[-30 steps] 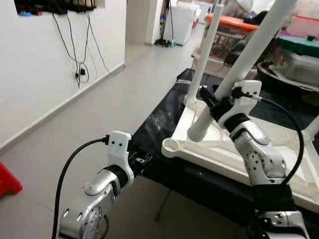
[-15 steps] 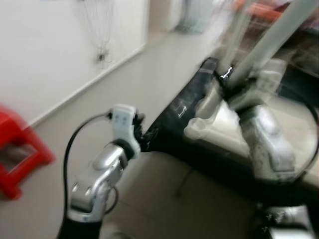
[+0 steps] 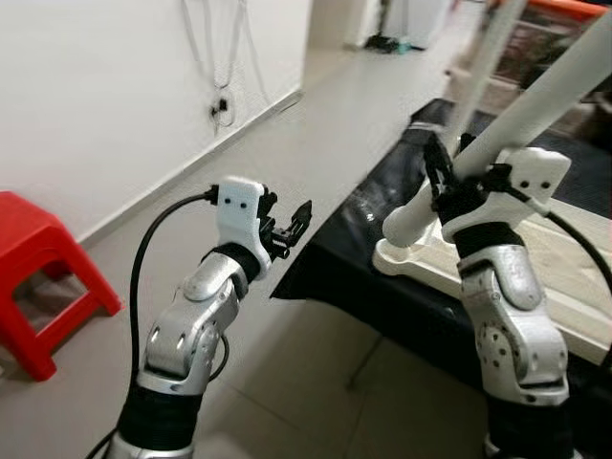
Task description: Building children table
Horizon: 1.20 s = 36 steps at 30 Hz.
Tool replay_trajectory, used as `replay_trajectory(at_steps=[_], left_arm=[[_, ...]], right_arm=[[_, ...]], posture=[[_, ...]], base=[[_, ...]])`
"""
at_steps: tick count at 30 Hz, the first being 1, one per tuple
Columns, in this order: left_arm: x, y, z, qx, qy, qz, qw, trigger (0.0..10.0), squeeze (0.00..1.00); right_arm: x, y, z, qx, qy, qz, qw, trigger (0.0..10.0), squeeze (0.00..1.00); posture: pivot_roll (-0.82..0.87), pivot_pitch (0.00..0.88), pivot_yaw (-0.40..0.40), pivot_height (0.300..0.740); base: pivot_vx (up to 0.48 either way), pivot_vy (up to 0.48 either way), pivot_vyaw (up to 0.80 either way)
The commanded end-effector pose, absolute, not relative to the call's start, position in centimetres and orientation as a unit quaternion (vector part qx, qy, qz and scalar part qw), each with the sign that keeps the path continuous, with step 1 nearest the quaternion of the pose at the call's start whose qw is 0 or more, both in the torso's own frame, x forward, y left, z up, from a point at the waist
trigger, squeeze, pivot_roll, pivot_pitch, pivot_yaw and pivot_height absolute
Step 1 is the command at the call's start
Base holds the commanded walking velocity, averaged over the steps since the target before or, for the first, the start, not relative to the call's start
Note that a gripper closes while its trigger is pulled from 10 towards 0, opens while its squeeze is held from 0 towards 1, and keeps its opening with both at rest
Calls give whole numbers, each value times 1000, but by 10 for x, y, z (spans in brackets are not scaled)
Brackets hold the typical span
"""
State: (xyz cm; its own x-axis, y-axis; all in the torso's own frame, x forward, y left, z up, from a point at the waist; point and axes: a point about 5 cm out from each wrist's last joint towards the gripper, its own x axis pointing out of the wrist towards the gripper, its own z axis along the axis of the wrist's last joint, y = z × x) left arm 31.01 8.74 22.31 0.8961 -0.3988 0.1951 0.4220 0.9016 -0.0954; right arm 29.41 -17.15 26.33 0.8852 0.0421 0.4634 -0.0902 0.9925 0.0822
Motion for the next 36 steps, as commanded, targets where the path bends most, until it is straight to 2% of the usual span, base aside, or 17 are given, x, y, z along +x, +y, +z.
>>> replay_trajectory(at_steps=[1, 10, 34, 36], left_arm=[[313, 89, 224, -66, -94, -201, 973, 10000, 0], [320, 95, 224, -65, -103, -175, 977, 10000, 0], [324, 95, 222, -64, -114, -171, 977, 10000, 0], [325, 96, 223, -69, -113, -166, 977, 10000, 0]], right_arm=[[294, -171, 262, 48, -243, 28, 969, 10000, 0], [296, -165, 261, 46, -239, 35, 969, 10000, 0], [296, -167, 261, 37, -241, 38, 969, 10000, 0], [297, -166, 261, 37, -241, 39, 969, 10000, 0]], posture=[[130, 0, -96, 740], [136, 0, -107, 740], [134, 0, -112, 740], [134, 0, -112, 740]], base=[[0, 0, 0], [0, 0, 0], [389, 0, 0], [0, 0, 0]])
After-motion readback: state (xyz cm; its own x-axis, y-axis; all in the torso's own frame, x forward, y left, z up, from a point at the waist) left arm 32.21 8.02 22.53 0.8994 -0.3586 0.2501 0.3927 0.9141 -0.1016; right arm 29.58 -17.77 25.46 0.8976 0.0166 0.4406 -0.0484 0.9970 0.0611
